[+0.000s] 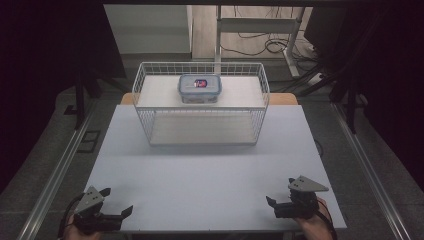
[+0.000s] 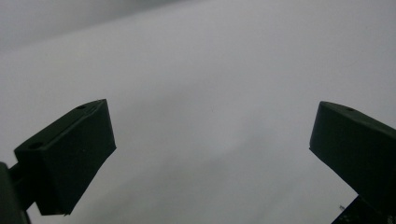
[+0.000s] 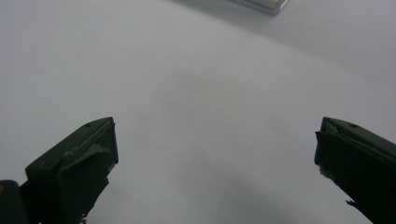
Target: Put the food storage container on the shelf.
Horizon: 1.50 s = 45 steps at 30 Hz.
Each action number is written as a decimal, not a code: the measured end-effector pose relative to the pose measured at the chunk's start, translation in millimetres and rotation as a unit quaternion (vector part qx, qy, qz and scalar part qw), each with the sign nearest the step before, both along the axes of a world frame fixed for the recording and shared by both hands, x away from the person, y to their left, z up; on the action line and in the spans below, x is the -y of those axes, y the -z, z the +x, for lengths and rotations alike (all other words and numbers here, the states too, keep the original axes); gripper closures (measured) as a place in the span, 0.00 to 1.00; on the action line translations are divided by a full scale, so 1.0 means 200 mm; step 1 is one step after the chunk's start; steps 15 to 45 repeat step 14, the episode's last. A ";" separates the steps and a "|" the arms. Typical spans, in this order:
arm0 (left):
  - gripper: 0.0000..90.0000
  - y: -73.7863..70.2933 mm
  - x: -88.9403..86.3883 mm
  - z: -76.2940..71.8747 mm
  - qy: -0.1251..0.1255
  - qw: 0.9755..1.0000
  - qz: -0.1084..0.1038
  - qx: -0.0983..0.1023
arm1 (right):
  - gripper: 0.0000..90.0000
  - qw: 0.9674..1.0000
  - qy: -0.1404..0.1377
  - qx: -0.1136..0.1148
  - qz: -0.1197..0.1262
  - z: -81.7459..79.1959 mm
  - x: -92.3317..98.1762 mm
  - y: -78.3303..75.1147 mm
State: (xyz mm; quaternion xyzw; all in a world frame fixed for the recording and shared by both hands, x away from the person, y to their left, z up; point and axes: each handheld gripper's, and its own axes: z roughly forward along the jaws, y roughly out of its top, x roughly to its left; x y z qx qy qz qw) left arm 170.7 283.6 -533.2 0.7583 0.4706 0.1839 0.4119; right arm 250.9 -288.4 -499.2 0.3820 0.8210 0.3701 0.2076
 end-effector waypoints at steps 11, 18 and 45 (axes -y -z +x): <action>0.00 0.04 -0.04 0.02 -0.003 0.999 -0.032 -0.037 | 0.00 0.999 0.004 -0.047 0.008 0.01 0.03 0.05; 0.00 0.04 -0.04 0.03 -0.003 0.999 -0.033 -0.039 | 0.00 0.999 0.004 -0.053 0.011 0.02 0.04 0.05; 0.00 0.04 -0.04 0.03 -0.003 0.999 -0.033 -0.039 | 0.00 0.999 0.004 -0.053 0.011 0.02 0.04 0.05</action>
